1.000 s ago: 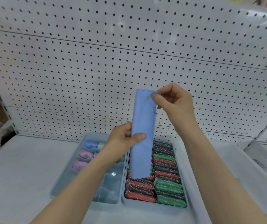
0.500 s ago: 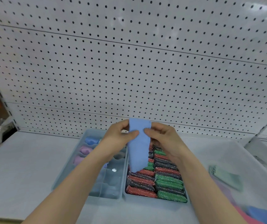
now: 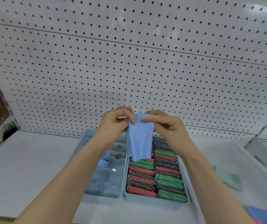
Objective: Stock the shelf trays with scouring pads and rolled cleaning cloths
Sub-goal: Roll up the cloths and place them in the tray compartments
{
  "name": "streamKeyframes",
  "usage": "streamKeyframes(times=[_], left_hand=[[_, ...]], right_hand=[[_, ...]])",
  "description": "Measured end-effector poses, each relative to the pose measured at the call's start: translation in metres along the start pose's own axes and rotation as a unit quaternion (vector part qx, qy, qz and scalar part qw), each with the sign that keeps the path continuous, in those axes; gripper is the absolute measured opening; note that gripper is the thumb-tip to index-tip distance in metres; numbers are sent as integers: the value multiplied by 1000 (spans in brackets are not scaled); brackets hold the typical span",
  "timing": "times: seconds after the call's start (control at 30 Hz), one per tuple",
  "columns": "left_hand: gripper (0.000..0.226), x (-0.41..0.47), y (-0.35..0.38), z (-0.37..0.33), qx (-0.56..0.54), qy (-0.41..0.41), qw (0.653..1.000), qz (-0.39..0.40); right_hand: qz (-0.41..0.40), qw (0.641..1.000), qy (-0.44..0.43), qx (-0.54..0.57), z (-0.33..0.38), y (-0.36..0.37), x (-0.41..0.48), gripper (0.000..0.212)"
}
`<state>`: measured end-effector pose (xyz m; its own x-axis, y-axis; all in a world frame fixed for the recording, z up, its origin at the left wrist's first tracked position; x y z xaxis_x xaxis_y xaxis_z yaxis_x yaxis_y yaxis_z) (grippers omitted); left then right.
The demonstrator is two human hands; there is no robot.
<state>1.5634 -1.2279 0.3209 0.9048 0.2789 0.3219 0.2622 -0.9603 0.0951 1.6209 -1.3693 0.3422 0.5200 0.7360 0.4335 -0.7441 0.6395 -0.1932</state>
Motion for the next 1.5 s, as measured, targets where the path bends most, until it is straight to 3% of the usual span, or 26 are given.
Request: streamKeyframes(times=[0.1,0.2,0.3,0.4,0.5,0.63,0.73,0.83,0.93,1.13,1.27,1.4,1.5], left_hand=[[45,-1,1,-2,-32,-11,999,-1],[23,-6,10,12,-109,-100,989,27],[34,-22,24,36,-46,-173,979,101],[23,-34,30,43,-33,-175,979,99],[28,-32,23,44,-69,-175,981,58],[25,-29,13,44,-125,-183,975,11],[24,-29,14,43,-147,-189,971,2],[32,-28,12,44,-176,-198,964,-15],[28,-28,6,47,-174,-207,962,-40],[43,-32,6,49,-158,-170,972,-46],[45,-35,2,48,-178,-148,970,-71],[46,-38,-2,52,-183,-151,968,-80],[45,-40,-5,52,-168,-157,970,-77]], right_hand=[[-25,1000,14,-12,-4,-4,4,37],[-72,997,17,-15,-9,-14,8,43],[-105,994,17,-3,-13,-20,9,49],[-118,992,32,8,-19,-22,8,47],[-65,989,19,-134,-16,-13,3,43],[48,940,-34,-336,-9,21,-11,65],[19,925,-76,-372,0,29,-13,58],[-24,942,-89,-324,3,20,-14,36],[-28,971,-39,-235,-3,15,-15,14],[-93,989,96,-63,-35,4,-16,2],[-83,990,113,8,-44,10,-18,11],[48,994,88,-53,-35,32,-18,41],[43,993,95,-58,-36,28,-18,32]])
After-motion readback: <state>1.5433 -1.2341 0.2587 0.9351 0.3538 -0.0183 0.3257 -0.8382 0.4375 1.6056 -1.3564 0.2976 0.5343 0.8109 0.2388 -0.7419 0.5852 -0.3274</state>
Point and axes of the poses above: each hand's wrist, its own x-axis towards the middle knuckle, its own y-axis out of the palm, z = x × y, the point moved 9 cm from there along x, towards the middle knuckle, and after that the axes turned 5 degrees about z, right-handed, at the moved point
